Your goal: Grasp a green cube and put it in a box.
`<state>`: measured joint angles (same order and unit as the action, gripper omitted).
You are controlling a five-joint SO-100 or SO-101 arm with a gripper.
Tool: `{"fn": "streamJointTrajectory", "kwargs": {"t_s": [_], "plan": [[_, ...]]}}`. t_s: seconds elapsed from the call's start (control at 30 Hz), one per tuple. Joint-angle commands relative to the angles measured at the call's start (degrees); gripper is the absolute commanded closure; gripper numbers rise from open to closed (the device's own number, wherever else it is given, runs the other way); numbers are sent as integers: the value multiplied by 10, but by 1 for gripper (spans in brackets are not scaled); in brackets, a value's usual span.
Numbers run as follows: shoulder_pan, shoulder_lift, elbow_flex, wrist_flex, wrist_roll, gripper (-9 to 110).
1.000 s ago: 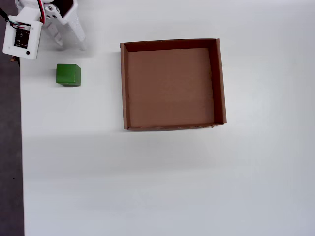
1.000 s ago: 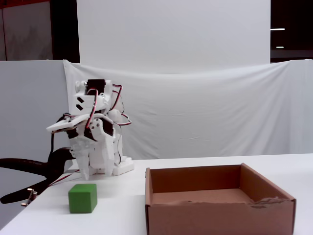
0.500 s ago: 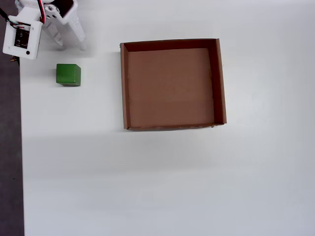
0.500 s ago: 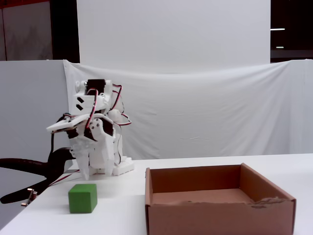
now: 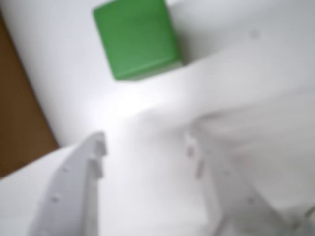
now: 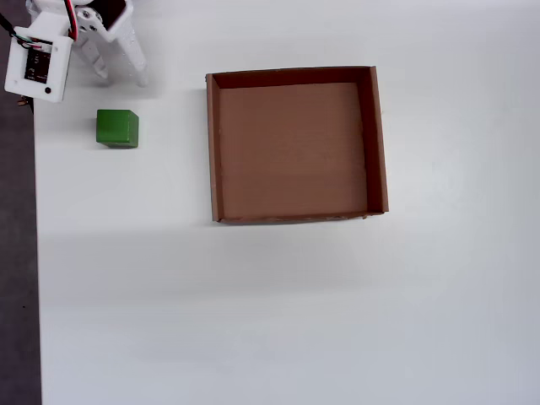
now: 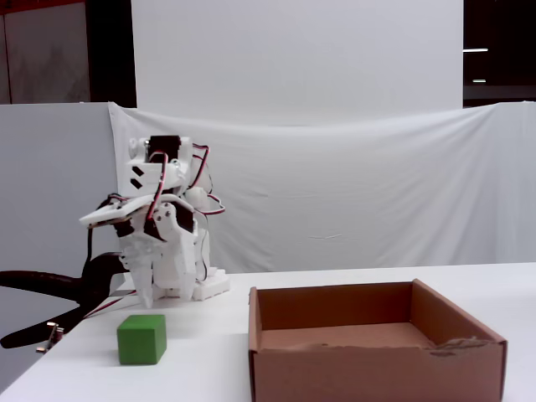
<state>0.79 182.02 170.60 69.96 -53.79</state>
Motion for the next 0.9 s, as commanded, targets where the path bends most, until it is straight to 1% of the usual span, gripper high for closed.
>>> {"fn": "streamJointTrajectory", "kwargs": {"t_s": [0.0,0.27,0.4,0.57,0.87], "plan": [[-4,4,-3,4,2,79],[-9,4,-3,4,2,79],[-31,-40,-9,-38,2,79],[-35,-134,-45,-128,-1,79],[4,-411,-240,-151,-44,79]]}}
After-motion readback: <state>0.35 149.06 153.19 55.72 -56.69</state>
